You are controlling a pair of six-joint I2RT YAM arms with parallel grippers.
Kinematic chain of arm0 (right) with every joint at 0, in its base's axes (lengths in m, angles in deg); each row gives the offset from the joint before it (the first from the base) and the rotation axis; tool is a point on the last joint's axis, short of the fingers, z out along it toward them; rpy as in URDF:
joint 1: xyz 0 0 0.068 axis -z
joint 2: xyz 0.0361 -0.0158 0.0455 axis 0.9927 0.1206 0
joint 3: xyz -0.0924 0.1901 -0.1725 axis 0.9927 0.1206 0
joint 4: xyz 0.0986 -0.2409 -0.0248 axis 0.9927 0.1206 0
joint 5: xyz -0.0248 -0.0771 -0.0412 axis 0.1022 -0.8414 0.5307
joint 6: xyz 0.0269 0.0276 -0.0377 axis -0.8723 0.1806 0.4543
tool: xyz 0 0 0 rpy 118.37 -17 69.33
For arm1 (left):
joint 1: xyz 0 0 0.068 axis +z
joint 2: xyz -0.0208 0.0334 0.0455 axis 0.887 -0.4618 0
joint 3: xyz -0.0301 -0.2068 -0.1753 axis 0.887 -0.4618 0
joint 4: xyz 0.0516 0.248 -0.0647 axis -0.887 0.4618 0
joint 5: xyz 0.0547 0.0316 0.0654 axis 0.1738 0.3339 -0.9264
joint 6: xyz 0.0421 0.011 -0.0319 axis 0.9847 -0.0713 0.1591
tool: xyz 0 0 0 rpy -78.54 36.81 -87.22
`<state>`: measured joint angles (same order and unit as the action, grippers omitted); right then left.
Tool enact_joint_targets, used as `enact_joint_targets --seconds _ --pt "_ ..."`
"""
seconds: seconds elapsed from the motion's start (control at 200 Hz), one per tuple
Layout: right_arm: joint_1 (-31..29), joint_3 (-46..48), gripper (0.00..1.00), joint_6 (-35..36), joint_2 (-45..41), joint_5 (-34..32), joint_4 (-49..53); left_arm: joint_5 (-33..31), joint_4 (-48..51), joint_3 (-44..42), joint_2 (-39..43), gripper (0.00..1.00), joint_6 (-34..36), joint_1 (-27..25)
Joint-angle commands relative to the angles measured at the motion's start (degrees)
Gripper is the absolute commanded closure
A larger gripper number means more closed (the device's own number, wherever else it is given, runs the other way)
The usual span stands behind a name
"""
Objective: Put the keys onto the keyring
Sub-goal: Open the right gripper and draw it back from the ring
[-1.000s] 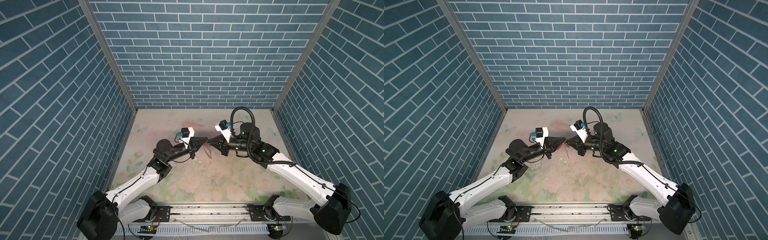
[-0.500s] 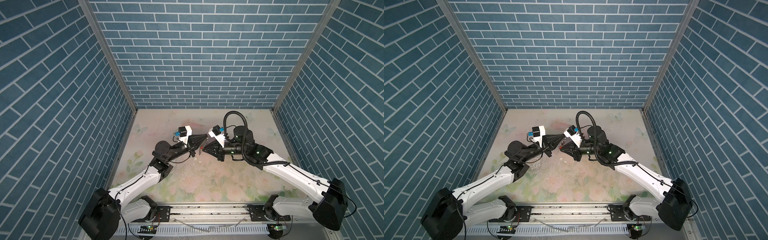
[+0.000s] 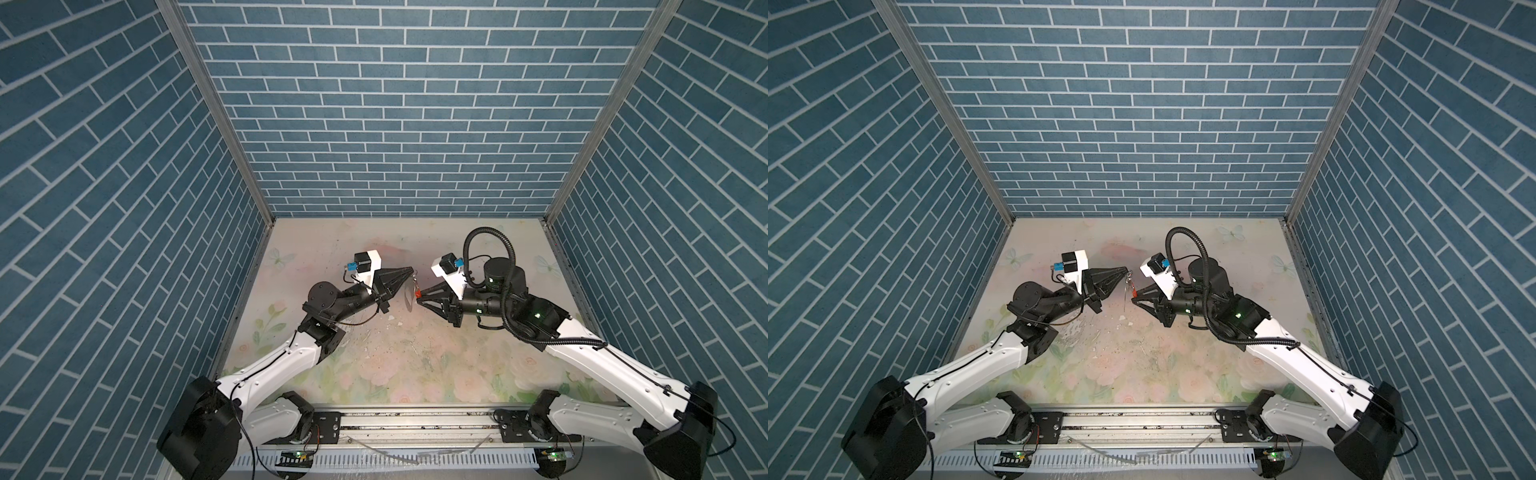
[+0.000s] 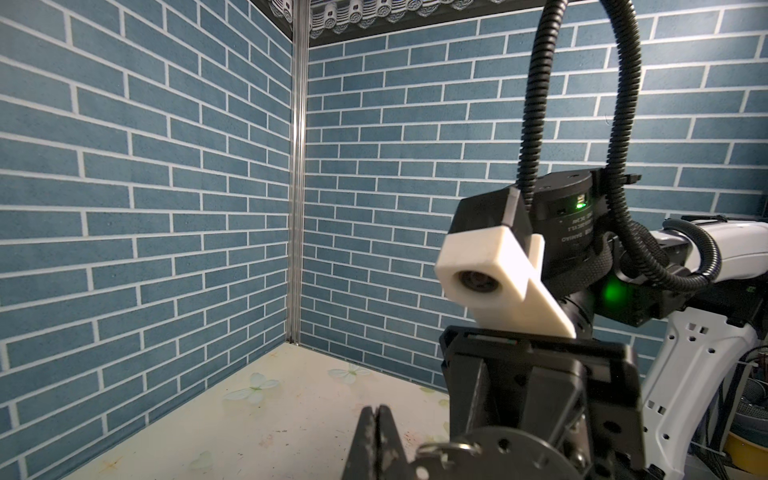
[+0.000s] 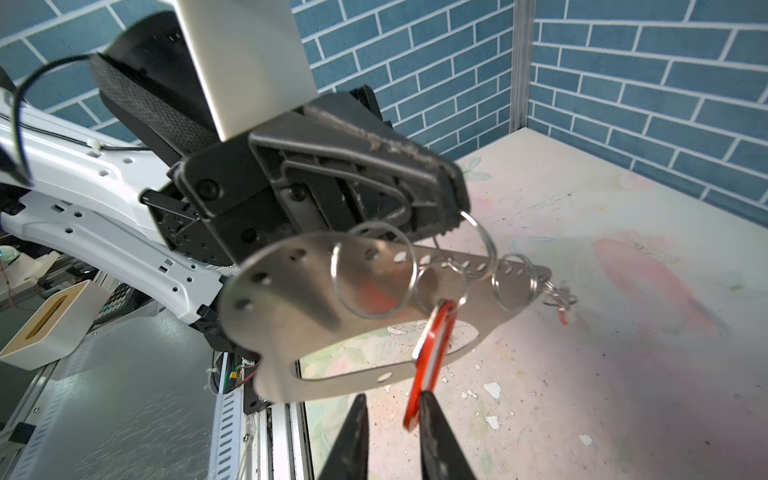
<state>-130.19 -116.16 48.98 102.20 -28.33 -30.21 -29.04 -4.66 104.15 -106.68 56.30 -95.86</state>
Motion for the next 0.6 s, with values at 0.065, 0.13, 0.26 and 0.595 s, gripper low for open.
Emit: enact_joint_targets --seconds 0.065,0.13,0.26,0.595 --pt "0.0 1.6 0.72 2.9 -3.7 -5.5 3.7 1.0 -1.8 0.5 0.8 1.0 -1.4 1.0" --pt "-0.2 1.7 0.71 3.1 -3.7 -6.0 4.0 -0.2 -1.2 0.5 1.0 1.0 -1.5 1.0" --pt "-0.2 2.6 0.71 3.0 -3.6 -7.6 3.2 -4.6 0.7 0.6 1.4 1.0 -1.1 0.9" --pt "-0.2 5.8 0.69 3.6 -3.1 -11.2 0.4 -14.5 10.2 2.3 4.5 1.0 0.6 1.0"
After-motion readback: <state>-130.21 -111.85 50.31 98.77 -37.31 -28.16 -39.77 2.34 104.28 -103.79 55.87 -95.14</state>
